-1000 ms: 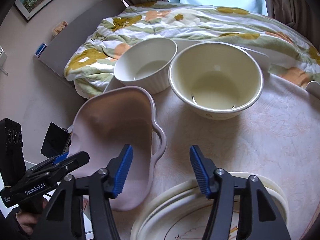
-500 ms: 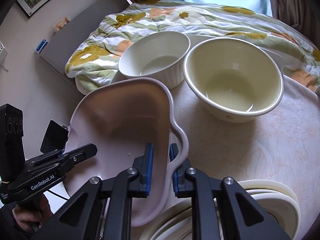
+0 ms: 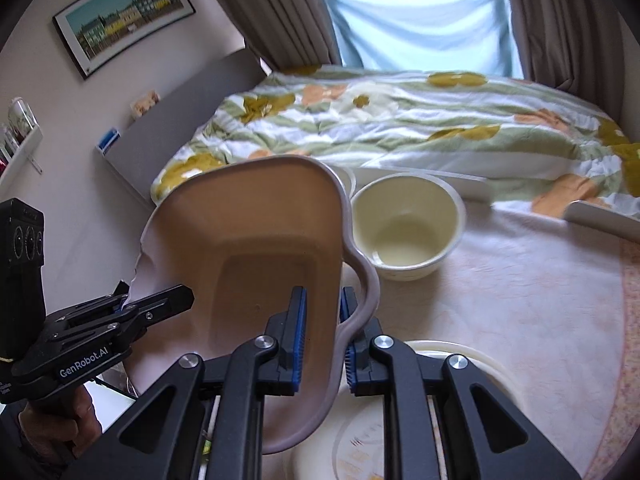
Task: Organize plates and bowls
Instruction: 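Carry the pink dish with both grippers and lower it beside the plate stack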
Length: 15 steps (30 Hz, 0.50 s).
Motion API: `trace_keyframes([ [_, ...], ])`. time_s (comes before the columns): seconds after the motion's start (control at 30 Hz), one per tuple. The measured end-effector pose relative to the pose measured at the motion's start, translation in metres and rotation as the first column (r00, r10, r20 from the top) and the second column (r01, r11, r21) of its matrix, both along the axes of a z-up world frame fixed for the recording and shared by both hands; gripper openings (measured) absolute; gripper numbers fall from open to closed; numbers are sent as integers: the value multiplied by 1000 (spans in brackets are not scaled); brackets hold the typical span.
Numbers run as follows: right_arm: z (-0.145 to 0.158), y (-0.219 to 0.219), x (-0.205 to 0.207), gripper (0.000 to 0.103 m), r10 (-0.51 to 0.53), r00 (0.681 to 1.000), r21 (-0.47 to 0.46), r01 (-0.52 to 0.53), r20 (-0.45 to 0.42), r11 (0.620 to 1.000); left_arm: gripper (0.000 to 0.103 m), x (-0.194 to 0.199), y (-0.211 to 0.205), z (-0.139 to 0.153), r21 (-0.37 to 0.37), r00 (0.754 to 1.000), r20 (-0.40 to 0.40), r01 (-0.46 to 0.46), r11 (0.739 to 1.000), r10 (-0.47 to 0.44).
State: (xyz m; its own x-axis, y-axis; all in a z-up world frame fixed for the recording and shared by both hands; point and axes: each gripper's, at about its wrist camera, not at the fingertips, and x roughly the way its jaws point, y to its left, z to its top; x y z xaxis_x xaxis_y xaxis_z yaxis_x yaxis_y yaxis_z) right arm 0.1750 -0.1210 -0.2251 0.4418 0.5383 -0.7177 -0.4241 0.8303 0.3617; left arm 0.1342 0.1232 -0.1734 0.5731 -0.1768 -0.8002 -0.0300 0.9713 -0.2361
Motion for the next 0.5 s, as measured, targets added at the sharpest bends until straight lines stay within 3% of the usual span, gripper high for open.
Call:
trace_keyframes([
  [0.27,36,-127,-27,15,-134,990,-1,134,32,991,10,-1,-132,24,-23,991,27,135,991,-134],
  [0.5,25,-234,-46,15,-272,962,-50,271,0,961,10,0,-251,-9,-81,964,-36,259,963,-262],
])
